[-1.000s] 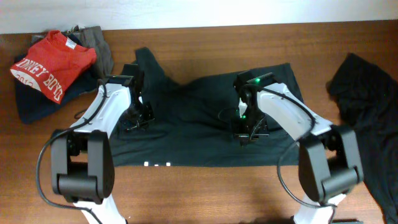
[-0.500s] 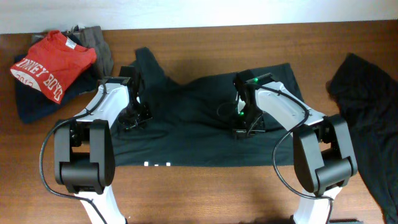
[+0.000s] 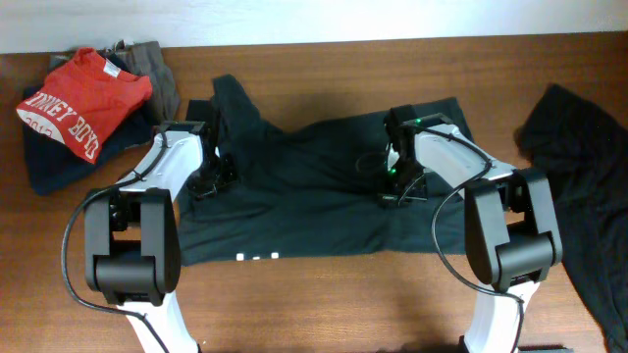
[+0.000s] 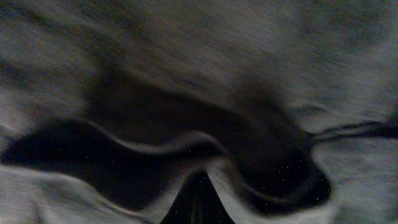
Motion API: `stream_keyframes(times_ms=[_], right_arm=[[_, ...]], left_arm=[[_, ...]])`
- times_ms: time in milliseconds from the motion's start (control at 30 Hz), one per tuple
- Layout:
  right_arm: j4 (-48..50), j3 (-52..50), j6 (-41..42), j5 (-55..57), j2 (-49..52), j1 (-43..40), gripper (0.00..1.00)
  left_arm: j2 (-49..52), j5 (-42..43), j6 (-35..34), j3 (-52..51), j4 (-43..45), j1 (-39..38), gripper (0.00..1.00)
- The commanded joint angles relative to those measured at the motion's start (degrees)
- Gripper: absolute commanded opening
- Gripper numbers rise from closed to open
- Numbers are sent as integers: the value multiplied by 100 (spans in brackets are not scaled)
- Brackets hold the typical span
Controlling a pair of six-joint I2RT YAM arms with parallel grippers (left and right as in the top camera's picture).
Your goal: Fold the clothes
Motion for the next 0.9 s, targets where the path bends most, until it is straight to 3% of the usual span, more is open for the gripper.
stream_keyframes(times_ms=[0,300,533,600,633,667,700,800,833,867], right_arm=[[238,15,-57,846,90,-365,4],[0,133,-79,841,-28,-431,4],[-927,1001,-223,846,-345,-389,6],[-1213,1305,-223,866,-404,-389,16],[-1539,1593,-225,1023,-409,-389,49],[-1725,1731,-225,1176,-409,-389,72],[-1838,1790,-225,1309,-409,-389,76],[-2079,1790,-225,1486,-402,-389,74],[-2068,1663,-223,1482,-391,-385,56],[-2044,1587,-223,1482,-382,-380,46]], left_arm=[[70,-254,212,13,70,175,1],[61,-352,223,79,37,474,1],[-254,-415,221,754,-852,450,1],[-437,-531,197,901,-968,422,0],[-634,-518,188,1016,-1075,367,1],[-754,-461,127,1062,-1182,330,0],[-841,-332,114,1073,-1268,308,1],[-968,422,118,1064,-1659,195,1],[-935,841,195,957,-1888,44,1],[-918,929,256,857,-1930,-59,1]])
